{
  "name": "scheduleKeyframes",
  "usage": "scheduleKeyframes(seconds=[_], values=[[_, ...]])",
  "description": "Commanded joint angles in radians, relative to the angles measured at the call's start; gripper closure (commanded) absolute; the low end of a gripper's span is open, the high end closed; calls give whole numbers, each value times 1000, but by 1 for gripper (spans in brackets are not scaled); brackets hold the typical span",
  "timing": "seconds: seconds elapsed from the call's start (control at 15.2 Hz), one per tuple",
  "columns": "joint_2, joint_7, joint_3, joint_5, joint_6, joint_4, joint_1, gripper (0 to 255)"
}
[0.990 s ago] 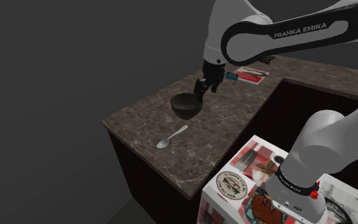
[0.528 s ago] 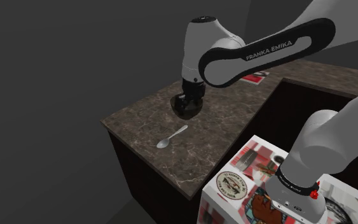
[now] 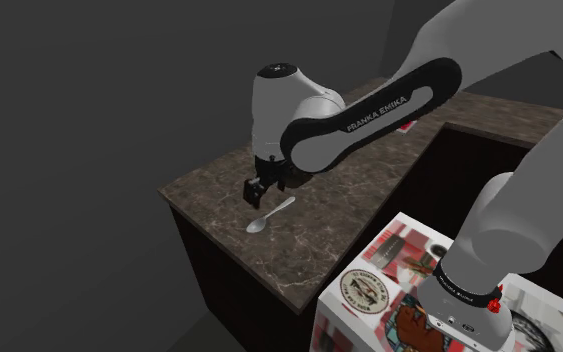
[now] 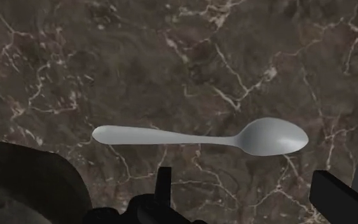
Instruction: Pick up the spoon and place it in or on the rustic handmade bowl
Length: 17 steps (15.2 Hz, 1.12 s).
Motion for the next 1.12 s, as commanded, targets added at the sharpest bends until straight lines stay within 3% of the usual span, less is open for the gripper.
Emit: scheduleKeyframes(seconds=[0.0, 0.2, 0.66, 1.06], values=[[85, 60, 30, -46, 34, 42, 1, 0], [185, 138, 55, -113, 60, 99, 14, 0], [262, 184, 45, -181, 141, 82, 15, 0], [268, 189, 44, -187, 147, 81, 16, 0]])
